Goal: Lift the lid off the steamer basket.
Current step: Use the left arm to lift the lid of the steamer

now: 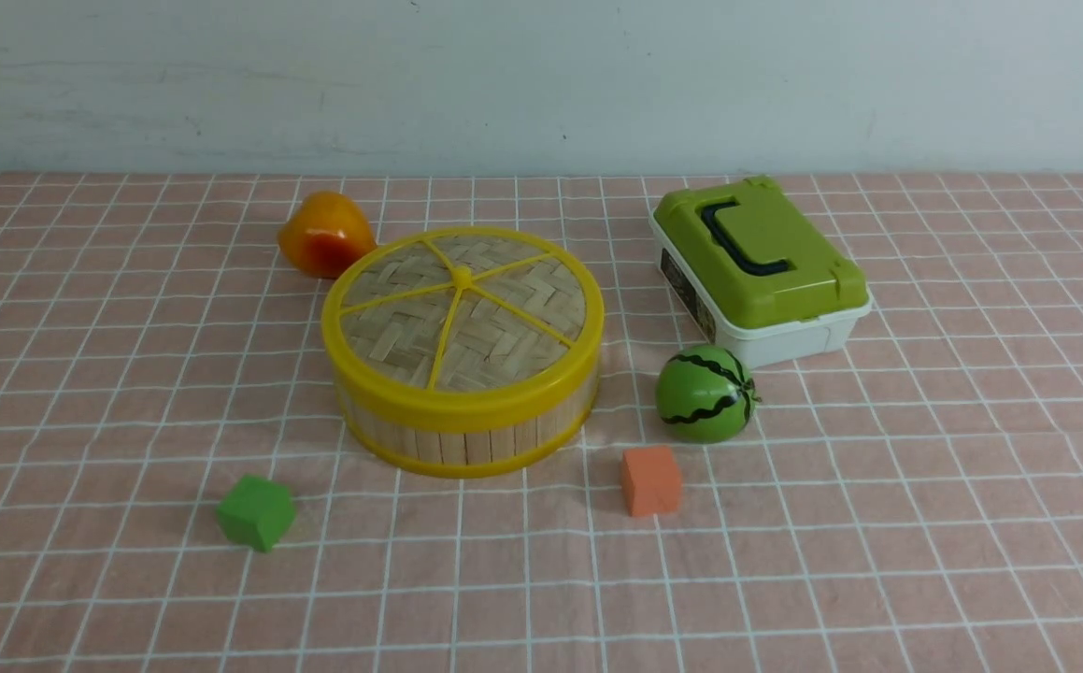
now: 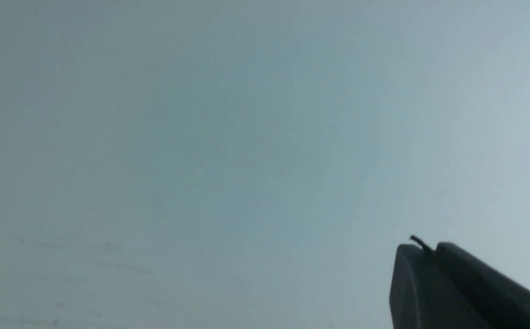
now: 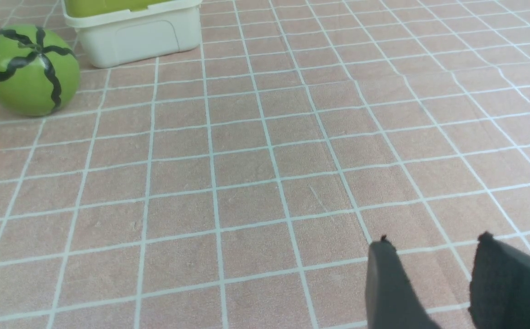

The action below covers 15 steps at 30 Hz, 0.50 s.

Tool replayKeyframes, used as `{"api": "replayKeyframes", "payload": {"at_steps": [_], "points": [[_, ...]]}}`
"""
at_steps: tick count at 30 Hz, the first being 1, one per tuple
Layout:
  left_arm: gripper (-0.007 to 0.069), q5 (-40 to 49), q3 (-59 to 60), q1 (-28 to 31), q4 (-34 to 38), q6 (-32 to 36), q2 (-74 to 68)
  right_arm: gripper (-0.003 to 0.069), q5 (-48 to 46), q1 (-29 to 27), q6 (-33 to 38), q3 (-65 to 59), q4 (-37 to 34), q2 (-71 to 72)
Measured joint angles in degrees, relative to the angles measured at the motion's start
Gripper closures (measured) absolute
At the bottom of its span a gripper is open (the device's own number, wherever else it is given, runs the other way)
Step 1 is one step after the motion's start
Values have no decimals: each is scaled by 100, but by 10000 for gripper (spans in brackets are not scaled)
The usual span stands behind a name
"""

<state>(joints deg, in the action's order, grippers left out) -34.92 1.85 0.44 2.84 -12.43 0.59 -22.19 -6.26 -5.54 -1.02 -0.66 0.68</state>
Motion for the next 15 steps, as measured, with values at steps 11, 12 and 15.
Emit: {"api": "replayKeyframes", "payload": {"at_steps": [11, 12, 15], "points": [[585, 1733, -2026, 0, 118, -45, -524, 418, 0, 0, 0, 0, 0, 0], [585, 2108, -2440, 0, 146, 114, -909, 418, 0, 0, 0, 0, 0, 0], [585, 2658, -3133, 0, 201, 356, -1963, 418, 0, 0, 0, 0, 0, 0]]}}
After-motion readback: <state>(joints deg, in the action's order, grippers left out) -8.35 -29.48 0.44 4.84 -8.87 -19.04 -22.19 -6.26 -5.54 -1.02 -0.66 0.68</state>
